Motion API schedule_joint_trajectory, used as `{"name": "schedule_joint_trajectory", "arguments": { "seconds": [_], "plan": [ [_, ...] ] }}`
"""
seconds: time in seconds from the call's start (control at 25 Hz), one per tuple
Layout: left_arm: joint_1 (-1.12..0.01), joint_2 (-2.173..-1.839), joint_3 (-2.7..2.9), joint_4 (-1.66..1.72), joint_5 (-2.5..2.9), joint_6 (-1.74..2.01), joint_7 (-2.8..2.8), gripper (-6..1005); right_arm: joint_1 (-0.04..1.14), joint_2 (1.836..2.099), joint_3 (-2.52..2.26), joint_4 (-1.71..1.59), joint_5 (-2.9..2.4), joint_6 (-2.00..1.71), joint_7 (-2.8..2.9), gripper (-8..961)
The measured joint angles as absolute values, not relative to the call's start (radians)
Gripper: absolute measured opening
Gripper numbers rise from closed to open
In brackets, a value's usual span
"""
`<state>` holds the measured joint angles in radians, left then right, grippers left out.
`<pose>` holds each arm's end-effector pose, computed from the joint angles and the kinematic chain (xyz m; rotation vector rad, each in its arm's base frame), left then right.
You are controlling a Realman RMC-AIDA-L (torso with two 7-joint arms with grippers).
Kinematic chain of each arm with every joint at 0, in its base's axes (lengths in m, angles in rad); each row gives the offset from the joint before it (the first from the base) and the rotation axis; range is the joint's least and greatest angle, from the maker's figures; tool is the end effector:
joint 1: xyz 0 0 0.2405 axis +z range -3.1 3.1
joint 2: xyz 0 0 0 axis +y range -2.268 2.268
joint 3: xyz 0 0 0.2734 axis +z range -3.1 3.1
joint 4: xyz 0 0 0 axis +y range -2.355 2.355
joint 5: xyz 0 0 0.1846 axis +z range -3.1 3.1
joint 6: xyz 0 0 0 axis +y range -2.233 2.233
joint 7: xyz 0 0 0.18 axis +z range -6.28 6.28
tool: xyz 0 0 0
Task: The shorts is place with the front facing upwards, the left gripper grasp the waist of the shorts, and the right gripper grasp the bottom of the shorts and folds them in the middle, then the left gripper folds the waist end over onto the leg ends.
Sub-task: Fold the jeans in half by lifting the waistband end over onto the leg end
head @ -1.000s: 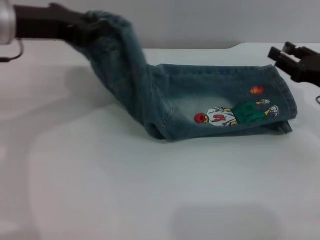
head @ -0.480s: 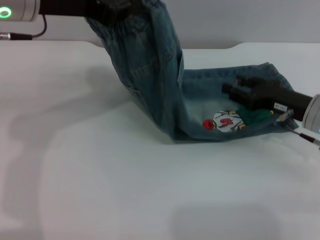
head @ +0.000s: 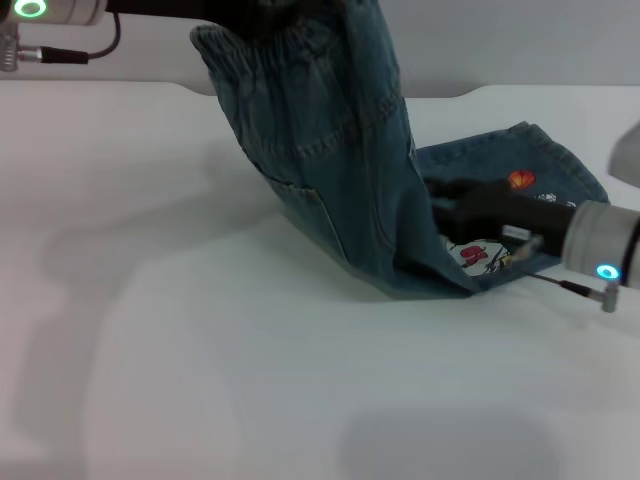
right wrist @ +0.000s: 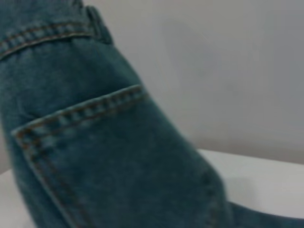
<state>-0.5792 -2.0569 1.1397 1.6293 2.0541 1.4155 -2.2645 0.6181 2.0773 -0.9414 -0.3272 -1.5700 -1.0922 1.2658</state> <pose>-0.0898 0.3728 0.0337 -2.6197 -0.3534 -0.4305 0.2495 0.3782 -0.0836 -2.4390 0.8422 0.7015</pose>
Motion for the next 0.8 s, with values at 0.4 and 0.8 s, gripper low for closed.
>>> {"name": "schedule_joint_trajectory", "arguments": {
  "seconds": [0.4, 0.8],
  "plan": [
    [-0.558, -2.057, 1.2, 1.699, 2.034, 1.415, -2.29, 70, 0.696, 2.083, -1.007, -0.284, -1.567, -1.128, 1.319, 495],
    [-0.523, -2.058, 1.224, 1.773, 2.015, 1.41, -2.299, 73, 0.751, 2.086, -1.078, -0.284, -1.565, -1.188, 1.405, 494]
  ]
}}
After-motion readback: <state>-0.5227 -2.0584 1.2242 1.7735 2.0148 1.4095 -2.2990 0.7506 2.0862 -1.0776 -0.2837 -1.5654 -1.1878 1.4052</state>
